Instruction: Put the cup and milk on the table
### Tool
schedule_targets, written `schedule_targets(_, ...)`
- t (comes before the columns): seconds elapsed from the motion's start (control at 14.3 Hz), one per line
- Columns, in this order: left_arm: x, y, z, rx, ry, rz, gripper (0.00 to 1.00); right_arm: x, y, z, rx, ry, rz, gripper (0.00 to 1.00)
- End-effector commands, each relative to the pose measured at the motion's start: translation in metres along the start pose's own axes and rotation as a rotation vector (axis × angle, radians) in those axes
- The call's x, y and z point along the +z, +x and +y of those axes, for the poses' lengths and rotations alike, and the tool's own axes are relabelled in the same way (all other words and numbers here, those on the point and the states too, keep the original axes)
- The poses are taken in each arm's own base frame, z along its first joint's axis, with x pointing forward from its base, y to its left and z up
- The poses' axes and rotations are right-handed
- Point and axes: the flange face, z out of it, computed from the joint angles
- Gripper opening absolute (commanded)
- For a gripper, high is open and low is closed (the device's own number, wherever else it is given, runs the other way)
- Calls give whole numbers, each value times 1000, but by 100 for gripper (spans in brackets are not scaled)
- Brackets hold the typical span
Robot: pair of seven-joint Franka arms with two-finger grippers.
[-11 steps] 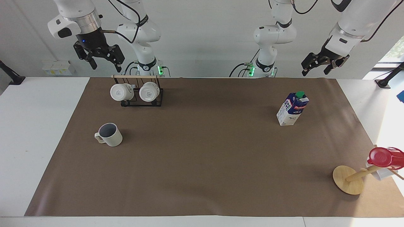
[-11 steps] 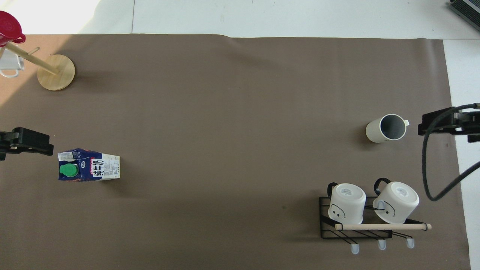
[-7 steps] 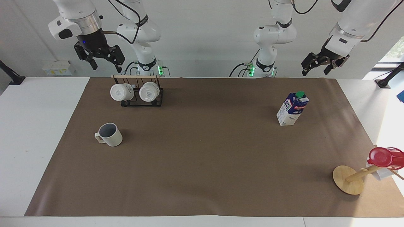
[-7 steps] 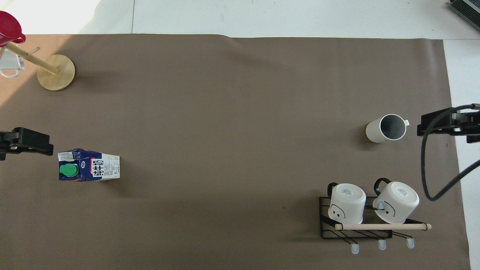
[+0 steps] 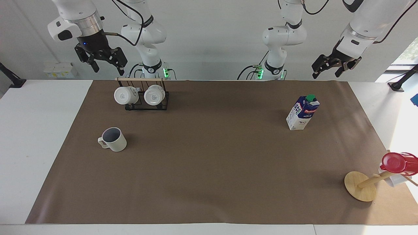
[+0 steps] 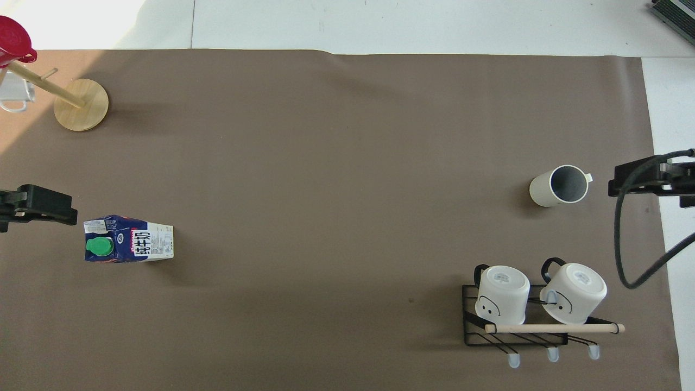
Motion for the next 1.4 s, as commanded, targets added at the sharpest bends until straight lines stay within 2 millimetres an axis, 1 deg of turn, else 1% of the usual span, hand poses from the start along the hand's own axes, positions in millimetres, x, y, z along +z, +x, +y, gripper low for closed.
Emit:
schedule_targets(0.0, -5, -2, -2, -12, -8, -6, 100, -1, -5, 6, -11, 11, 4, 100)
schedule_targets(0.14, -5, -3, 2, -3, -7, -6, 100, -1, -5, 6, -11, 11, 4, 100)
schedule_targets(0.49, -5, -2, -6, -16, -9, -6, 100, -1, -5, 6, -11, 11, 4, 100)
schedule_targets(0.91, -5, -2, -6, -18, -10, -4, 100, -1, -6, 5, -23, 12, -1, 100)
schedule_targets(1.05, -5, -2, -6, -16, -9, -4, 100, -1, -3, 5, -21, 11, 12, 100)
schedule_targets(1.19, -5, -2, -6, -16, -9, -5, 100, 4, 2, 3, -23, -7, 9, 100)
schedule_targets(1.26, -5, -2, -6, -18, -10, -4, 100, 9, 7, 4, -23, -9, 0, 100)
schedule_targets(1.33, -5, -2, -6, -18, -9, -5, 100, 8, 13, 4, -20, -6, 10, 100)
